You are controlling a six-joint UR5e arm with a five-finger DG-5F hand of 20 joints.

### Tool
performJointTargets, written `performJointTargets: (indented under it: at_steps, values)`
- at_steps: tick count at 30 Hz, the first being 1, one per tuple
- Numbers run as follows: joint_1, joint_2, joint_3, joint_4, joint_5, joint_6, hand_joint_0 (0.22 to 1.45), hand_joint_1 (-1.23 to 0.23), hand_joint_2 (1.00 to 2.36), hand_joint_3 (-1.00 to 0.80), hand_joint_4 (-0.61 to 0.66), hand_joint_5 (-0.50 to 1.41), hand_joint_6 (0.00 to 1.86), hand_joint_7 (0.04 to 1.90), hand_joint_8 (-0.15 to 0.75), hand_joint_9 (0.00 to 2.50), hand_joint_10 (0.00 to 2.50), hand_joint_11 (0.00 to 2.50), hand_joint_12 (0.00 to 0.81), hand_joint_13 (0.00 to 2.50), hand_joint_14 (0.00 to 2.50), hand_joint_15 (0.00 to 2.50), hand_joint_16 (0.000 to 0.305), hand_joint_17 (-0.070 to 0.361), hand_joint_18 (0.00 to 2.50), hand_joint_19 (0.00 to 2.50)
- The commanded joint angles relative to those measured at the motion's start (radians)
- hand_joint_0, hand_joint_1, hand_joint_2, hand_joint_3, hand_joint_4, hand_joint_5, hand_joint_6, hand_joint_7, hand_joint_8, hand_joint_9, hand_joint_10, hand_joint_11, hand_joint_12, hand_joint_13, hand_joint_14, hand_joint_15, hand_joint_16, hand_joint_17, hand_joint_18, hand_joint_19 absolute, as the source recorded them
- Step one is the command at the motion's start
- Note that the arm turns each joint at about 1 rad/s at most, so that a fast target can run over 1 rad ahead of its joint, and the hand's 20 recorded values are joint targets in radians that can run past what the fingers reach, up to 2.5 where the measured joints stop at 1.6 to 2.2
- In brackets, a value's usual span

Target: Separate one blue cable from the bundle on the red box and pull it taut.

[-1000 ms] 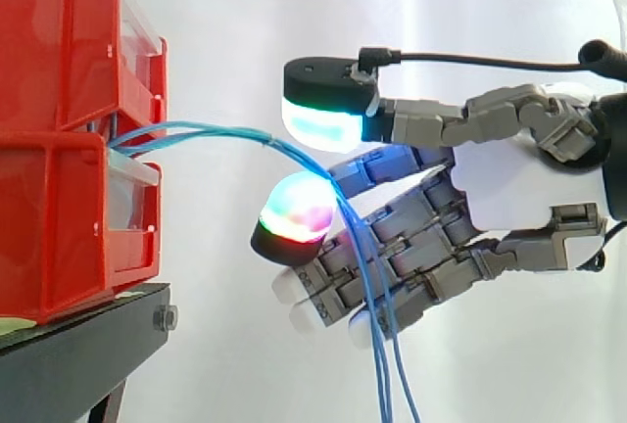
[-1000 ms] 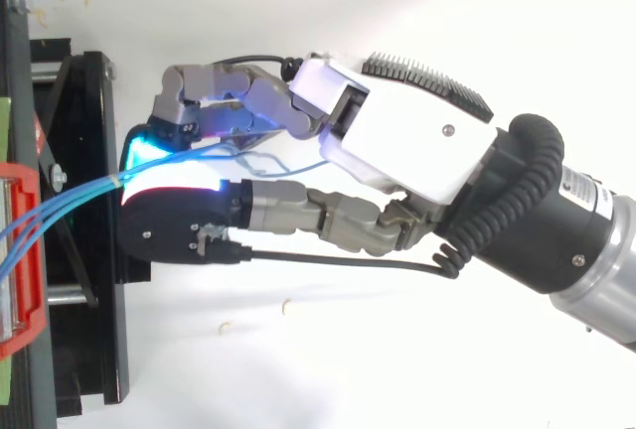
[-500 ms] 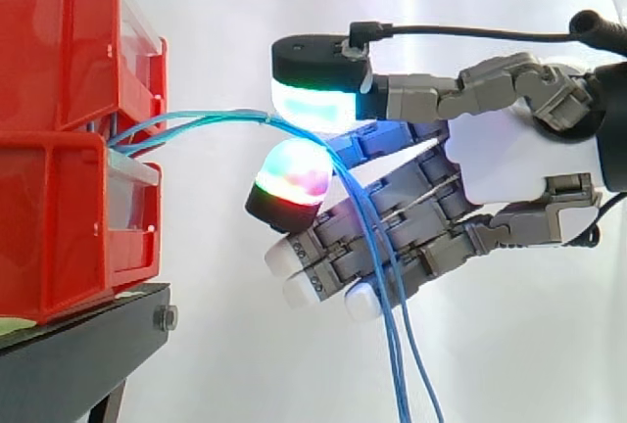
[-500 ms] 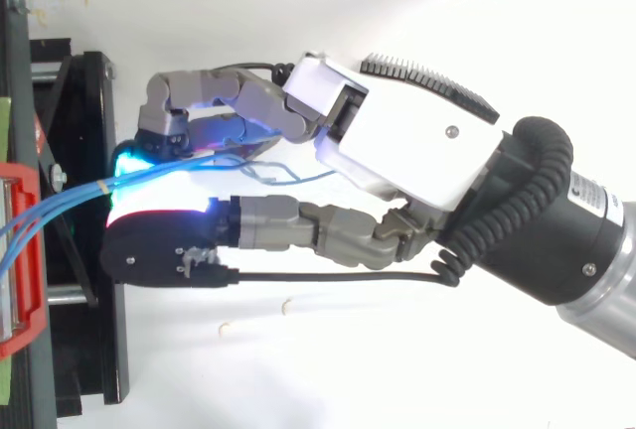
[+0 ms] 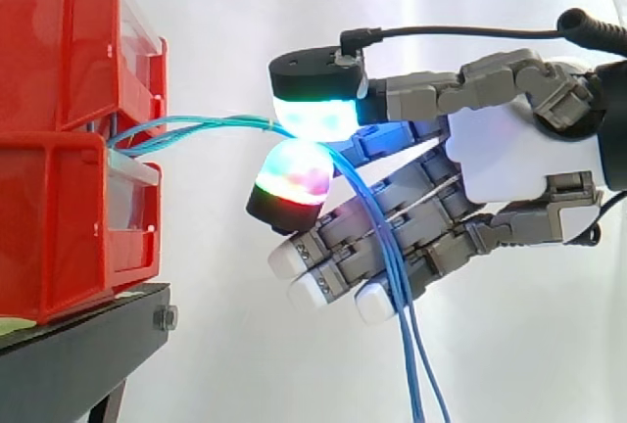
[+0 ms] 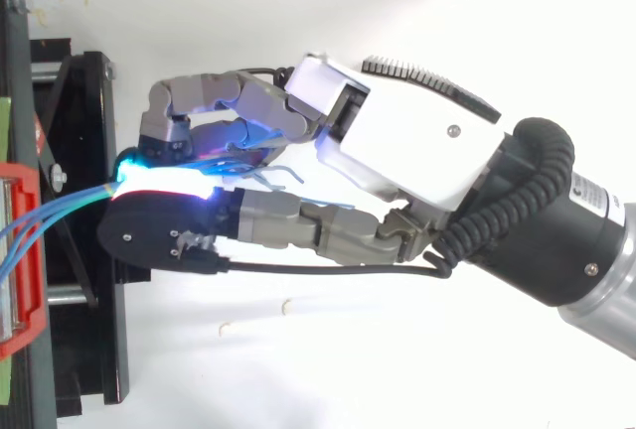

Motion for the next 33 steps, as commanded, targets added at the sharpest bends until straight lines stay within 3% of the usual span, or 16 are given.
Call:
performJointTargets:
  at_steps: [1,4,8,15,22,26,33]
  values:
    - [-0.001,0.0,0.008,-0.001,0.0,-0.002,0.63,-0.54,1.01,-0.22,0.41,-0.07,0.5,1.0,0.381,1.0,0.01,0.26,0.383,0.85,0.01,0.25,0.049,0.111,0.93,0.37]
    - [-0.001,0.0,0.015,-0.006,0.0,-0.005,0.59,-0.55,1.01,-0.34,0.36,-0.08,0.5,1.02,0.346,0.97,0.01,0.28,0.345,0.82,0.01,0.27,0.042,0.094,0.85,0.44]
    - [-0.001,0.0,0.023,-0.009,0.002,-0.006,0.56,-0.45,1.0,-0.44,0.37,-0.07,0.5,1.03,0.347,0.98,0.01,0.27,0.351,0.83,0.01,0.28,0.042,0.095,0.87,0.43]
    - [0.001,-0.001,0.034,-0.012,0.025,-0.022,0.57,-0.34,1.0,-0.46,0.44,-0.06,0.5,1.01,0.351,1.03,0.01,0.27,0.349,0.85,0.01,0.28,0.042,0.094,0.88,0.44]
    - [0.004,-0.001,0.034,-0.009,0.026,-0.034,0.61,-0.55,1.01,-0.19,0.5,-0.05,0.5,0.96,0.414,1.11,0.01,0.26,0.392,0.95,0.01,0.26,0.049,0.111,0.98,0.37]
    - [0.006,-0.001,0.034,-0.007,0.026,-0.042,0.65,-0.65,1.01,-0.07,0.47,-0.05,0.5,0.99,0.415,1.13,0.01,0.28,0.39,0.97,0.01,0.27,0.049,0.11,1.0,0.37]
    - [0.004,-0.001,0.034,-0.01,0.026,-0.04,0.67,-0.77,1.01,-0.04,0.38,-0.06,0.5,1.06,0.382,1.11,0.01,0.32,0.372,0.95,0.01,0.28,0.044,0.099,0.97,0.39]
